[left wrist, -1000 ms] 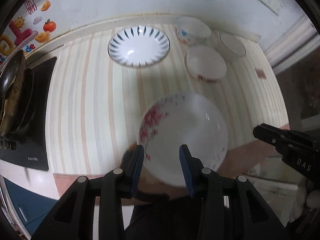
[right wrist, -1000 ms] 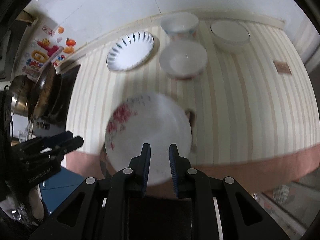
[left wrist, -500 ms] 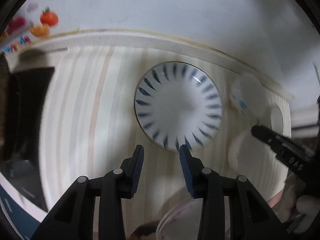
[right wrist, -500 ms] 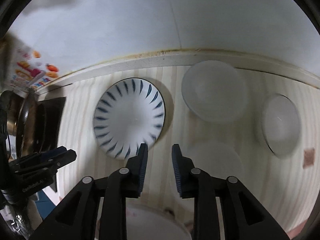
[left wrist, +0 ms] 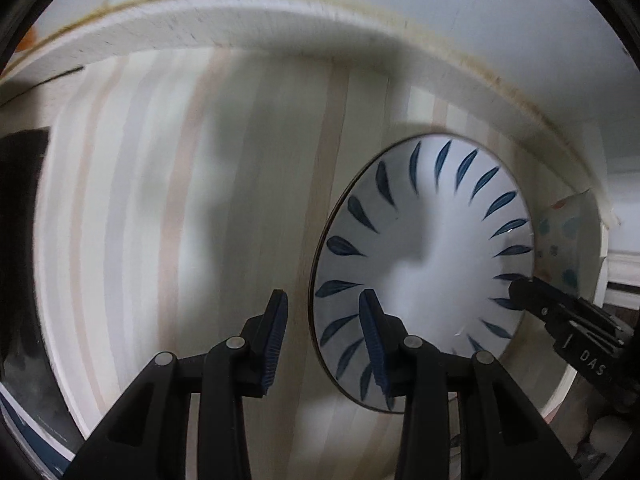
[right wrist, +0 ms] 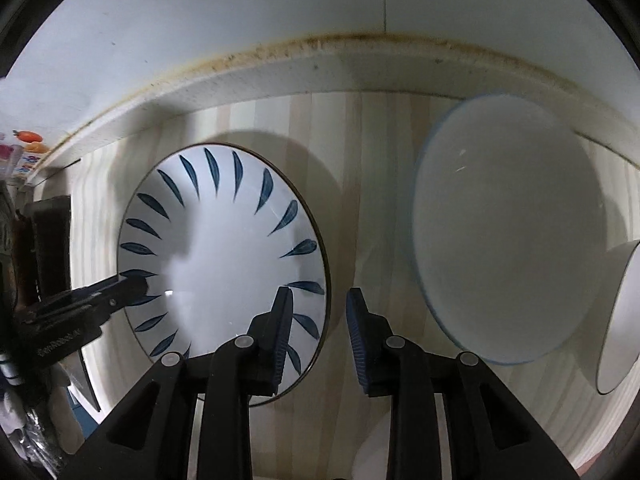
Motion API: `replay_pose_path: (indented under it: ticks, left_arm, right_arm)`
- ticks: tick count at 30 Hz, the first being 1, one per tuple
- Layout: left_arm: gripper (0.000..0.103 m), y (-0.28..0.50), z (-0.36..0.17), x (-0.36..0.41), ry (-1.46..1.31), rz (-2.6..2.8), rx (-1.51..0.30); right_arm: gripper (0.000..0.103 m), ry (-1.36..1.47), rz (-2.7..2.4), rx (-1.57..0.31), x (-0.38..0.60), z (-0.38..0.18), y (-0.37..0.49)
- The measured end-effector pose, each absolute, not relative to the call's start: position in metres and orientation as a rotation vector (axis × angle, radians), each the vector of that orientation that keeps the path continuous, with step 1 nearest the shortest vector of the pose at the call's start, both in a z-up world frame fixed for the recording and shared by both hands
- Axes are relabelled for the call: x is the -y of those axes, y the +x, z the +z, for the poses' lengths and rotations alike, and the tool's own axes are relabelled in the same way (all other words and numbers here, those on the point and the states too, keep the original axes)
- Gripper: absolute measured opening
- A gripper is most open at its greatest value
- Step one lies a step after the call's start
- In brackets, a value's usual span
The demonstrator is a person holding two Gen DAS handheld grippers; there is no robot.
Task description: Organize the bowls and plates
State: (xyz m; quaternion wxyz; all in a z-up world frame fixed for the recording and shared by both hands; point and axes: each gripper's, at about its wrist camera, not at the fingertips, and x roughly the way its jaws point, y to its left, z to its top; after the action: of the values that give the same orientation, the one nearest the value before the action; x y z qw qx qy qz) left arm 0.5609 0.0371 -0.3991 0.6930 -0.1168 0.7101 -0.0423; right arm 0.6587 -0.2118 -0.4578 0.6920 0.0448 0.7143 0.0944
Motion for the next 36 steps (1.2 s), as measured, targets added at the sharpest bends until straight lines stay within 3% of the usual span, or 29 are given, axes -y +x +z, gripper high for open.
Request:
replay_pose_path:
  ticks: [3,5,18,36]
  left_arm:
    - [0.033,0.561,-0.397,-0.035,-0.272,-0.123,-1.558]
    - [0.025,0.559,-0.395,-0.032,-0.273,-0.138,-1.545]
    - [0.025,0.526,-0.354,-0.025,-0.176,-0.117,-1.435]
    - [0.025,0.427,-0.246,-0.037,-0.153,-0.196,-1.269]
  right_arm:
    - [0.025,0.091,0.218,-1.605,0.207,-0.464,0.658]
    - [0.020,0.071,0.208,-1.595,0.200,-0.467,0.656]
    - [0.016,0.035,0.234,-1.494,0.177,-0.448,0.629]
    - [0.016,0.092,0.235,-1.327,0.202,-0.333,0.535]
